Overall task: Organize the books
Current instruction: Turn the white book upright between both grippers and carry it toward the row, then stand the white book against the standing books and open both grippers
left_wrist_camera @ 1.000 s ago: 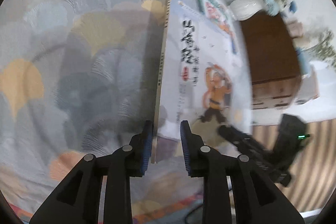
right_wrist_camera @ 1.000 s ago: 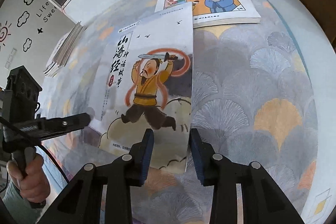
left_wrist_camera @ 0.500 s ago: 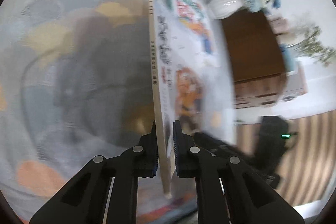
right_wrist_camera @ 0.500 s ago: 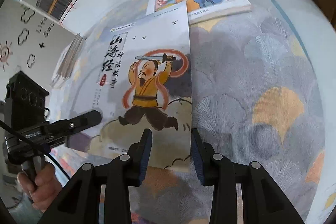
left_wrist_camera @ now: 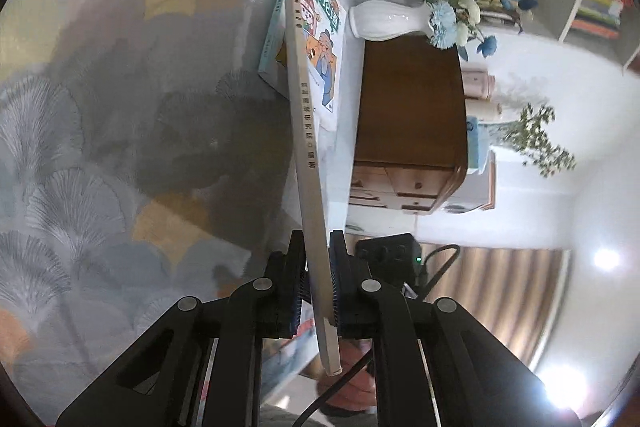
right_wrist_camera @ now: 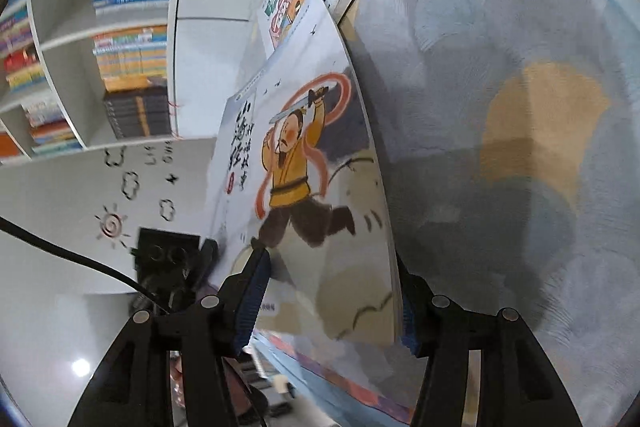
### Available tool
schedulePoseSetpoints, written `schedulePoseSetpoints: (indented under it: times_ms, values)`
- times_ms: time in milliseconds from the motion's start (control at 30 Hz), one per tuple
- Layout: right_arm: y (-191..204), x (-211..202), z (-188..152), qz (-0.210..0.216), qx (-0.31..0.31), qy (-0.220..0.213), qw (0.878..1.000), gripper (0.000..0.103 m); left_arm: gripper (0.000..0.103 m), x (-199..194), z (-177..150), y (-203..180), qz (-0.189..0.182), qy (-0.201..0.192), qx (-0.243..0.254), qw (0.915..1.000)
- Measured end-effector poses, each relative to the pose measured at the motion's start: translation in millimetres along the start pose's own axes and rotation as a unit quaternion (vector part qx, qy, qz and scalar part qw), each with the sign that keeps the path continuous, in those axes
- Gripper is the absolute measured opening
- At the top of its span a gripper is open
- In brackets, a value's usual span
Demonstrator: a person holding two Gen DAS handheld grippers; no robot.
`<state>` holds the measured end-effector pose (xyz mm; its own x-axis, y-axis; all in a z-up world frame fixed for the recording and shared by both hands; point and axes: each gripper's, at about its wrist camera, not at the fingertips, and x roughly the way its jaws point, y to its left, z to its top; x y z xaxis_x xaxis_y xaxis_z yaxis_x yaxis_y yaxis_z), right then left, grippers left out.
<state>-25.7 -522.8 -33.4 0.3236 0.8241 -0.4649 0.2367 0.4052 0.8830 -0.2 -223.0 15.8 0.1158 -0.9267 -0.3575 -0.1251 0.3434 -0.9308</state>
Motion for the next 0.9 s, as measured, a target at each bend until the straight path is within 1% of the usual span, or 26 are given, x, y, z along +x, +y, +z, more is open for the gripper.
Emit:
schedulePoseSetpoints:
  times_ms: [67, 133, 200, 267, 300, 367, 433, 567, 600, 633, 667, 700, 800, 900]
  values:
    - [2, 0, -1, 0.008, -0.003, -0.014, 1.0, 0.047, 0.008, -2, 1, 2, -0.001, 0.002, -0.005, 1.0]
    - [6, -4, -3, 0.0, -0.02, -0.021, 1.0, 0.033, 0.008, -6, 2, -2, 0.027, -0.001, 0.012, 0.9996]
    - [23, -1, -4, -0.027, -0.057, -0.026, 0.998, 0.031, 0.007, -9, 2, -10, 0.048, 0.002, 0.036, 0.9982]
    - [47, 1, -10, -0.071, -0.109, -0.034, 0.991, 0.031, 0.007, -14, 3, -17, 0.043, 0.005, 0.044, 0.9981]
    - [61, 3, -14, -0.093, -0.138, -0.038, 0.985, 0.031, 0.007, -17, 3, -19, 0.038, 0.005, 0.045, 0.9982]
    - [84, 7, -22, -0.124, -0.186, -0.044, 0.974, 0.031, 0.009, -26, 5, -23, 0.029, 0.003, 0.05, 0.9983]
    - [114, 14, -31, -0.157, -0.238, -0.05, 0.957, 0.031, 0.01, -37, 7, -28, 0.027, -0.001, 0.057, 0.998]
    - [166, 35, -48, -0.199, -0.322, -0.057, 0.924, 0.031, 0.011, -72, 12, -44, 0.038, -0.024, 0.084, 0.9954]
    - [172, 38, -50, -0.201, -0.333, -0.058, 0.919, 0.031, 0.011, -85, 14, -45, 0.033, -0.033, 0.086, 0.9952]
    - [188, 47, -51, -0.201, -0.348, -0.06, 0.914, 0.031, 0.011, -96, 16, -48, 0.028, -0.042, 0.088, 0.9948]
    - [199, 54, -52, -0.196, -0.357, -0.061, 0.911, 0.031, 0.011, -114, 20, -51, 0.026, -0.056, 0.093, 0.9938]
    - [204, 58, -54, -0.192, -0.362, -0.061, 0.91, 0.031, 0.011, -127, 22, -53, 0.025, -0.066, 0.097, 0.9928]
    - [237, 90, -54, -0.174, -0.38, -0.054, 0.907, 0.031, 0.012, -175, 32, -56, 0.026, -0.101, 0.11, 0.9885]
    - [273, 134, -57, -0.16, -0.404, -0.044, 0.9, 0.032, 0.012, -225, 44, -57, 0.039, -0.134, 0.123, 0.9826]
